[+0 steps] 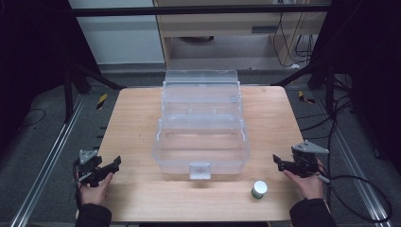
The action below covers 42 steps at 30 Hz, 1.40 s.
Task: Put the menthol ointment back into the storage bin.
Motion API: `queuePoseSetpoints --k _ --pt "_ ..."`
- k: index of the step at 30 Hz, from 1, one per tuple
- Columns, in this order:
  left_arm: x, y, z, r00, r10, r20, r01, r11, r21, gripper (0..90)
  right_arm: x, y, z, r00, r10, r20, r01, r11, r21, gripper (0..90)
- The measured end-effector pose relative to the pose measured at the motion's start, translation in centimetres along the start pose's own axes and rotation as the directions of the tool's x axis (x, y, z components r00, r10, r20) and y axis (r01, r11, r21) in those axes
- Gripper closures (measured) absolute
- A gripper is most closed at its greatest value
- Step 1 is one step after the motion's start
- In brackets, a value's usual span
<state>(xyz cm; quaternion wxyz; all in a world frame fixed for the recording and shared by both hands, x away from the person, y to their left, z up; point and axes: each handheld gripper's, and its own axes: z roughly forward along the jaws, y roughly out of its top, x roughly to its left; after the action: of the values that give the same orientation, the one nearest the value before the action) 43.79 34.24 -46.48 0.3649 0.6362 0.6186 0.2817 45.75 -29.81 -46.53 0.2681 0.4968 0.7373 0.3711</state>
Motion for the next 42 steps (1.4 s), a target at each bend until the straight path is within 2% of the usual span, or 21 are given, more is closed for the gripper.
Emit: queuePoseSetpoints --k 2,6,11,12,19,20,21,25,26,27,28,29,30,33,34,35,36,37,40,41,42 --pt "-0.1 -0.1 -0.1 1.0000 -0.001 0.007 0.001 1.0000 -0.002 23.4 0.1 0.4 -0.2 0.9999 -0.011 -0.007 0.011 1.000 0.001 18.5" --pt "-0.3 -0.4 -0.4 0.9999 0.007 0.015 -0.007 1.0000 -0.002 23.3 0.2 2.5 -1.3 0.9986 -0.032 -0.042 0.032 0.999 -0.022 18.4" --pt "-0.1 -0.4 -0.1 0.9998 0.016 0.016 -0.016 0.9998 0.008 23.6 0.3 4.0 -2.0 0.9956 -0.063 -0.070 0.062 0.998 -0.014 17.8" --pt "-0.1 -0.5 0.1 0.9997 0.018 0.017 -0.019 0.9997 0.017 24.1 0.3 4.6 -2.3 0.9925 -0.078 -0.094 0.078 0.997 -0.007 17.6" --pt "-0.5 -0.7 0.5 0.9983 0.056 0.018 -0.057 0.9977 0.037 24.7 0.7 6.2 -3.2 0.9796 -0.145 -0.139 0.148 0.989 0.009 17.4" --pt "-0.6 -0.7 0.6 0.9980 0.060 0.018 -0.060 0.9974 0.039 24.9 0.9 6.6 -3.5 0.9724 -0.168 -0.162 0.173 0.985 0.013 17.2" --pt "-0.7 -0.7 0.6 0.9977 0.065 0.020 -0.065 0.9970 0.042 24.9 0.9 6.6 -3.5 0.9724 -0.168 -0.162 0.173 0.985 0.013 17.2" --pt "-1.0 -0.8 0.8 0.9959 0.088 0.022 -0.089 0.9947 0.053 25.0 1.8 7.3 -4.1 0.9533 -0.223 -0.203 0.235 0.971 0.038 16.4" --pt "-1.1 -0.9 0.9 0.9952 0.095 0.021 -0.096 0.9938 0.055 25.1 2.2 7.6 -4.4 0.9417 -0.255 -0.220 0.270 0.962 0.041 16.1" --pt "-1.1 -0.9 0.9 0.9952 0.095 0.021 -0.096 0.9938 0.055 25.1 2.2 7.6 -4.4 0.9417 -0.255 -0.220 0.270 0.962 0.041 16.1" --pt "-1.2 -0.9 0.9 0.9948 0.100 0.021 -0.101 0.9931 0.059 25.1 2.7 7.8 -4.6 0.9307 -0.272 -0.245 0.292 0.955 0.049 15.6" --pt "-1.2 -0.9 1.0 0.9946 0.102 0.020 -0.103 0.9928 0.061 25.2 2.9 7.9 -4.7 0.9247 -0.283 -0.255 0.306 0.951 0.054 15.3" --pt "-1.2 -1.0 1.0 0.9943 0.105 0.020 -0.106 0.9923 0.064 25.2 2.9 7.9 -4.7 0.9247 -0.283 -0.255 0.306 0.951 0.054 15.3" --pt "-1.3 -1.0 1.1 0.9941 0.107 0.018 -0.108 0.9919 0.067 25.3 3.6 8.1 -4.9 0.9041 -0.312 -0.292 0.345 0.936 0.069 14.6" --pt "-1.3 -1.0 1.1 0.9939 0.109 0.016 -0.110 0.9917 0.067 25.3 3.9 8.2 -4.9 0.8896 -0.332 -0.314 0.372 0.925 0.078 14.3" --pt "-1.3 -1.0 1.1 0.9939 0.109 0.016 -0.110 0.9917 0.067 25.3 3.9 8.2 -4.9 0.8896 -0.332 -0.314 0.372 0.925 0.078 14.3" --pt "-1.3 -1.0 1.0 0.9938 0.110 0.015 -0.111 0.9916 0.067 25.3 4.2 8.2 -4.9 0.8795 -0.341 -0.332 0.390 0.916 0.091 13.3" --pt "-1.3 -1.0 1.0 0.9938 0.110 0.015 -0.111 0.9916 0.067 25.4 4.2 8.2 -4.9 0.8795 -0.341 -0.332 0.390 0.916 0.091 13.3" --pt "-1.3 -1.0 1.0 0.9937 0.111 0.017 -0.112 0.9916 0.064 25.3 4.6 8.1 -4.8 0.8644 -0.353 -0.358 0.414 0.904 0.108 12.4" --pt "-1.3 -1.0 1.0 0.9937 0.111 0.017 -0.112 0.9916 0.064 25.3 4.6 8.1 -4.8 0.8644 -0.353 -0.358 0.414 0.904 0.108 12.4" --pt "-1.3 -0.9 1.1 0.9934 0.113 0.017 -0.114 0.9914 0.064 25.3 4.8 8.1 -4.8 0.8608 -0.359 -0.361 0.423 0.898 0.116 12.4"
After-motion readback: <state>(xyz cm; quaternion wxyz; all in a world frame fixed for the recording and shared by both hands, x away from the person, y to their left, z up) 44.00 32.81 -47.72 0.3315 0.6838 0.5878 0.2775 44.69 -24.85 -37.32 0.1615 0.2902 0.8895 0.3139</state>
